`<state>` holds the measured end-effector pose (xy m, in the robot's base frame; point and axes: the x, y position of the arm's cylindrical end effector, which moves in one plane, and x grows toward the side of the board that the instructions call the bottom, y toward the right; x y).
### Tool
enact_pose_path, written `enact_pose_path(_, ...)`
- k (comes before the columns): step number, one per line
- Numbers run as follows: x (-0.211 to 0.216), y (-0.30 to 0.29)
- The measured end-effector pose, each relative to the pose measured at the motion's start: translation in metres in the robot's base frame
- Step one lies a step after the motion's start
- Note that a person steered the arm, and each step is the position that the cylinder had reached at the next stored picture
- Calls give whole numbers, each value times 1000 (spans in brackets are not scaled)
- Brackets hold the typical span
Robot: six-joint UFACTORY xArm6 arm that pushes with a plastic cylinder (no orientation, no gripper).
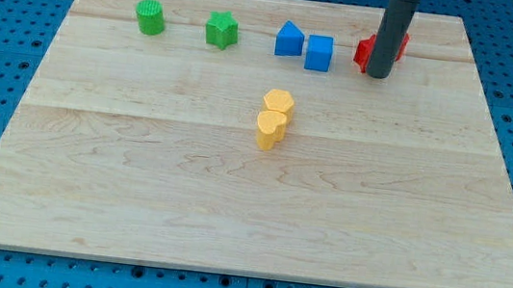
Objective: Locate the red star at the right side of the blue cube
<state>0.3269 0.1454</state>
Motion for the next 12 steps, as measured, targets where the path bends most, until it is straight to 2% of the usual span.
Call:
enact_pose_path(2,24,26)
enact_pose_path(3,2,62)
enact_pose_path(4,-46,85)
enact_pose_path(5,-111,88)
enact_pose_path(6,-133,72)
enact_pose_path(7,-131,58)
enact_pose_path(9,-76,16)
enact_pose_path(12,-58,2)
